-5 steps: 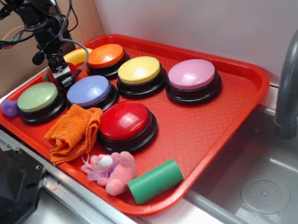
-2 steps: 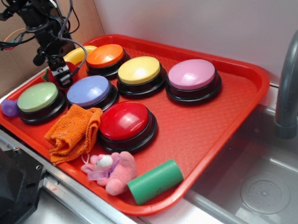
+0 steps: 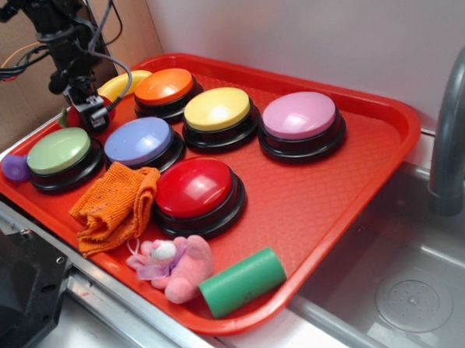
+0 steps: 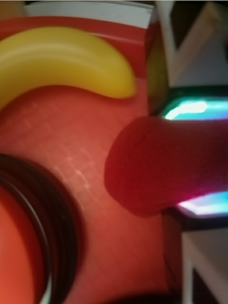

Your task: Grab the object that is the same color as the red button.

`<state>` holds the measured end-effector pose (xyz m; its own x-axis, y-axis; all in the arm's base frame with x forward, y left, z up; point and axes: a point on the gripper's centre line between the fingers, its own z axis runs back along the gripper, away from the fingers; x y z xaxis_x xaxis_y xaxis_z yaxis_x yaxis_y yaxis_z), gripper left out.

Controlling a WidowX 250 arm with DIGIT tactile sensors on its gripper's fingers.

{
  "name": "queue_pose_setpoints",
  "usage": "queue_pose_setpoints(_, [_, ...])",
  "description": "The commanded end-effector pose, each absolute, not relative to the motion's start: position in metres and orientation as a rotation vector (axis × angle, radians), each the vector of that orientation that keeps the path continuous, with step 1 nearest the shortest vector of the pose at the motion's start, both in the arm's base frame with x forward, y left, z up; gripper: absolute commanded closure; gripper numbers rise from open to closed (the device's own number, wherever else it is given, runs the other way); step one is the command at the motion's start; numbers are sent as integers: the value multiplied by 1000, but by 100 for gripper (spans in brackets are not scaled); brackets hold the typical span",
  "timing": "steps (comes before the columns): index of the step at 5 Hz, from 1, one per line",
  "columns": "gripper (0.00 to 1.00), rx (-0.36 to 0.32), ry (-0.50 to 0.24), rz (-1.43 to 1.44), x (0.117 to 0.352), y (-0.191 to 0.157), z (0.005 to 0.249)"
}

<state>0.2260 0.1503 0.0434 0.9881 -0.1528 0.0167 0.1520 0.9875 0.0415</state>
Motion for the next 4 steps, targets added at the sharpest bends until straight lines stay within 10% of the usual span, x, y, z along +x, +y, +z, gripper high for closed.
queue_pose_setpoints(1, [100,82,-42,-58,242,121,131])
queue_pose_setpoints(4, [100,62,-54,-135,237,15,183])
